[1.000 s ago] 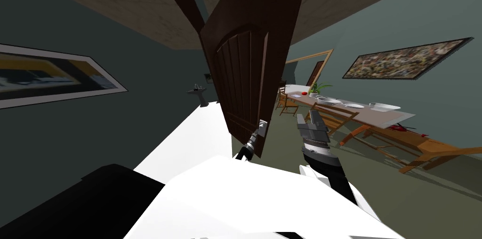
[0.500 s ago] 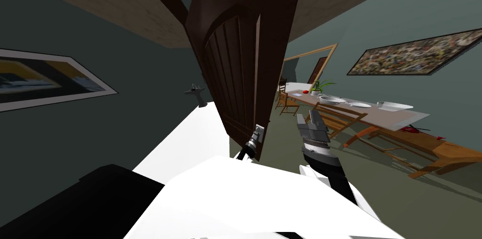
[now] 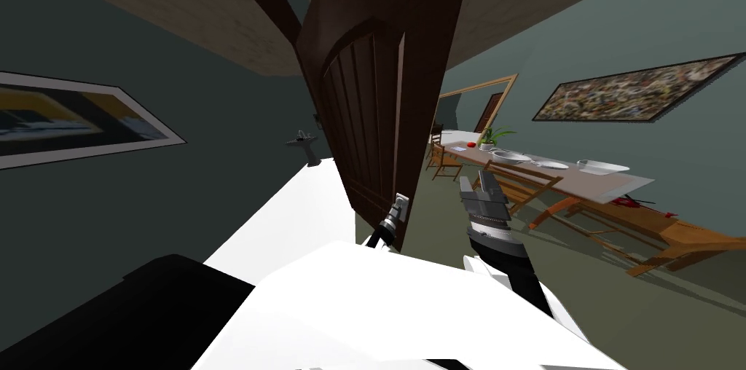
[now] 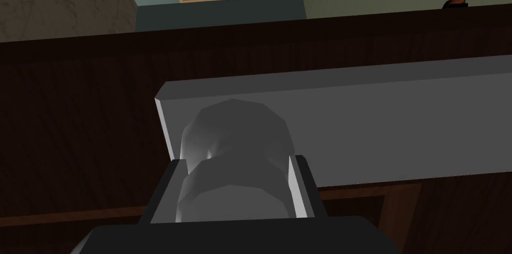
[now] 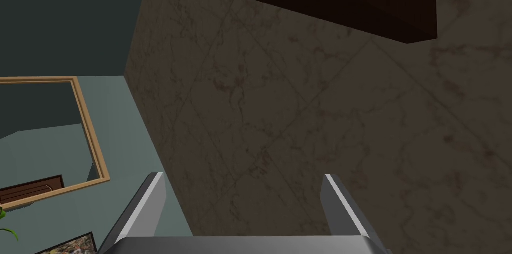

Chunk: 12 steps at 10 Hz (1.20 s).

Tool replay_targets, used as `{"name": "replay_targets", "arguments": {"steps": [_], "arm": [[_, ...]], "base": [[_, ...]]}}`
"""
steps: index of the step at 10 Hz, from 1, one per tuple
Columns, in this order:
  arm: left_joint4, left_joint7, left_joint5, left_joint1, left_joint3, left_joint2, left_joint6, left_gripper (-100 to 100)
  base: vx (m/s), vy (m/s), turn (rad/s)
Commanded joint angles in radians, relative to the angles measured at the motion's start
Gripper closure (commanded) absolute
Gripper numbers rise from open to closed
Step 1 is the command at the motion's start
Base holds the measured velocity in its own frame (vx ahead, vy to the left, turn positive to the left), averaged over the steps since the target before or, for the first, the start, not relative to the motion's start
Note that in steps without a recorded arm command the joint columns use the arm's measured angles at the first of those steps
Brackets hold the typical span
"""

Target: Push the door open

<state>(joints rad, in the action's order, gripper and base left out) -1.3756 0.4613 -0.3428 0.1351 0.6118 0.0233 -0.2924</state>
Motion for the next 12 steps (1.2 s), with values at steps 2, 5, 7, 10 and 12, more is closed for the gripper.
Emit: {"name": "replay_targets", "arguments": {"steps": [2,5,7,10,12], "arm": [[-0.012,0.007,-0.004,0.02,0.011,-0.039,-0.008,100],[-0.026,0.014,-0.008,0.043,0.023,-0.049,-0.017,100],[-0.036,0.02,-0.011,0.058,0.032,-0.038,-0.023,100],[-0.049,0.027,-0.015,0.08,0.044,0.007,-0.032,100],[-0.047,0.027,-0.017,0.074,0.029,-0.027,-0.034,100]], "base": [[0.175,-0.101,0.224],[0.191,-0.154,0.178],[0.188,-0.166,0.166],[0.135,-0.183,0.191],[0.072,-0.092,0.054]]}}
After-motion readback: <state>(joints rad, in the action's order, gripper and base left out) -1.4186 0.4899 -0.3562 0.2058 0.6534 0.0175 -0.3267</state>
